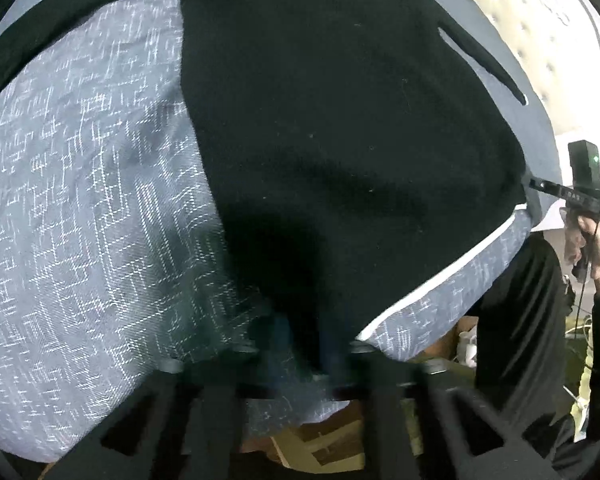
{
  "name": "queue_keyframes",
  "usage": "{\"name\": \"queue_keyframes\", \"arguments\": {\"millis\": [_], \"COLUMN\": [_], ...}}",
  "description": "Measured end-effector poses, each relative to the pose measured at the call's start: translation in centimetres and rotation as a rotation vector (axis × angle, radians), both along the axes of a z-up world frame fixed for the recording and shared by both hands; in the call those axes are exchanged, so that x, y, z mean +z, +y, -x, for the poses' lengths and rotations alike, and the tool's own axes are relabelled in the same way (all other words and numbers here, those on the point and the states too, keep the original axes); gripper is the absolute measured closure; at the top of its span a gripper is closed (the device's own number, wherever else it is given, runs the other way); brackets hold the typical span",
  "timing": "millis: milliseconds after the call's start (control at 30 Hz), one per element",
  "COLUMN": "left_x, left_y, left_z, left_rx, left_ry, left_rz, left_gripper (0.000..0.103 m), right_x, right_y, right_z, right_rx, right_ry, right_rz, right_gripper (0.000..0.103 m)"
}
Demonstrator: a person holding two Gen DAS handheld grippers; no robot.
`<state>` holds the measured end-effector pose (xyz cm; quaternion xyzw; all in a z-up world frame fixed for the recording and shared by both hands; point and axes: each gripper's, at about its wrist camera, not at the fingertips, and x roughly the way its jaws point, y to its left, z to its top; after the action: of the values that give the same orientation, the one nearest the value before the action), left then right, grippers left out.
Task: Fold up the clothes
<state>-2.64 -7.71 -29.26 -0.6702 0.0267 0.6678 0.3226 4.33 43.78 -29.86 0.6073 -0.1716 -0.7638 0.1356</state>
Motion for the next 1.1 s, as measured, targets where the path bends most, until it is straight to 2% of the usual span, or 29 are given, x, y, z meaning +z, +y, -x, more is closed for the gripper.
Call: {"name": "queue_keyframes", "arguments": {"millis": [233,267,367,500,600,667,733,1033,1067,1100], "left_x": [3.2,3.3,2.1,1.1,1.1,1.3,1.4,1.9,2.0,2.0], "left_y": [-1.1,-1.3,-2.0,-2.0,-1.7,-1.5,-1.2,-0.5,-0.4,-0.2], "left_z": [0.4,0.4,0.8,0.9,1.2,1.6,1.8,2.2,2.2,2.3], "left_rx": [-0.037,-0.040,-0.020,-0.013,-0.022,-0.022,-0.023,-0.024,-0.024,-0.024], "left_ry": [0.057,0.058,0.045,0.033,0.041,0.044,0.049,0.058,0.058,0.059], "left_rz": [0.009,0.014,0.037,0.028,0.042,0.044,0.047,0.048,0.048,0.047], "left_gripper": [0.097,0.097,0.097,0.097,0.097,0.097,0.097,0.097,0.097,0.097], "right_x": [1.6,1.3,-0.5,-1.3,-0.7,-0.2,0.0,-2.2,-2.7,-3.0], "right_y": [0.7,1.0,2.1,2.6,1.9,1.1,0.0,-4.8,-5.1,-5.2], "right_z": [-0.7,-0.8,-1.2,-1.6,-1.4,-1.2,-1.1,0.0,0.2,0.2], "right_rx": [-0.010,-0.015,-0.056,-0.082,-0.056,-0.037,-0.012,0.100,0.112,0.118], "right_ry": [0.034,0.026,-0.022,-0.011,0.008,0.022,0.029,-0.008,-0.013,-0.018], "right_rz": [0.008,-0.004,-0.049,0.014,0.029,0.021,0.020,-0.078,-0.098,-0.115], "right_gripper": [0.097,0.101,0.103,0.103,0.100,0.094,0.069,0.069,0.070,0.079]}}
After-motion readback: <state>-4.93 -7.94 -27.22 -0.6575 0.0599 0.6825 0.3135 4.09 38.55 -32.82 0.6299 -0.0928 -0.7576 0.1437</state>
